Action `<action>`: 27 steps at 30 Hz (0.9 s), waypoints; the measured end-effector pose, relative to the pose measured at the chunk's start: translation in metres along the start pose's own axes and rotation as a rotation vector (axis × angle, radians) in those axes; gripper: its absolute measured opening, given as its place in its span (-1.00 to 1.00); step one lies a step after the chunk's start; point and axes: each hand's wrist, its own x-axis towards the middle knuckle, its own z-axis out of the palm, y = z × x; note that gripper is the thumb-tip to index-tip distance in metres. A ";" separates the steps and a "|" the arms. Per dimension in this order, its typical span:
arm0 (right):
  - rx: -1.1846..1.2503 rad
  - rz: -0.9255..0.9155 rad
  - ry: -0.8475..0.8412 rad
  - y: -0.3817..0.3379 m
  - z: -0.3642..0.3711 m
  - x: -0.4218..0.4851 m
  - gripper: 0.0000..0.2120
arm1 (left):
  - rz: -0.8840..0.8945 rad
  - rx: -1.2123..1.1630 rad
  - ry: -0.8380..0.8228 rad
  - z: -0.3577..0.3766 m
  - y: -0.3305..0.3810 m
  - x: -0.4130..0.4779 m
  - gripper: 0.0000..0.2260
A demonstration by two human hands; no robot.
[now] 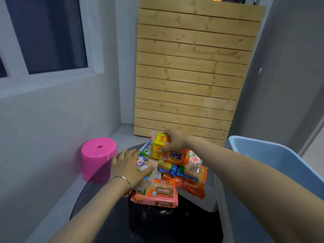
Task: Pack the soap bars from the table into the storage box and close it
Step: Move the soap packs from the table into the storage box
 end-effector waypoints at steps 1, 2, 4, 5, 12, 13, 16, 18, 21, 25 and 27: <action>0.018 -0.012 0.019 0.000 -0.002 -0.005 -0.35 | 0.001 -0.006 -0.009 -0.001 0.001 -0.001 0.01; 0.060 -0.029 0.058 0.000 -0.005 -0.012 -0.38 | 0.003 -0.021 -0.008 -0.003 0.002 -0.002 -0.02; 0.182 -0.068 0.184 0.001 -0.020 -0.032 -0.40 | 0.021 -0.084 0.038 -0.006 0.009 -0.005 -0.06; 0.254 -0.087 0.249 0.002 -0.029 -0.043 -0.40 | 0.042 -0.123 0.077 -0.009 0.016 -0.007 -0.08; 0.546 -0.098 0.562 0.027 -0.109 -0.141 -0.57 | 0.218 -0.640 0.154 -0.026 0.113 -0.026 -0.38; 0.555 -0.081 0.575 0.037 -0.117 -0.154 -0.61 | 0.236 -0.719 0.125 -0.025 0.130 -0.030 -0.44; 0.488 0.013 0.590 0.066 -0.125 -0.180 -0.50 | 0.282 -0.879 0.013 -0.015 0.171 -0.042 -0.50; 0.388 0.129 0.617 0.089 -0.123 -0.198 -0.32 | 0.288 -0.974 -0.103 -0.005 0.196 -0.051 -0.49; 0.354 0.264 0.571 0.119 -0.107 -0.219 -0.34 | 0.259 -1.104 -0.238 0.002 0.221 -0.061 -0.55; 0.378 0.391 0.482 0.143 -0.078 -0.232 -0.32 | 0.172 -1.313 -0.323 0.007 0.231 -0.060 -0.55; 0.338 0.427 0.405 0.145 -0.063 -0.235 -0.33 | 0.145 -1.340 -0.338 0.009 0.232 -0.061 -0.54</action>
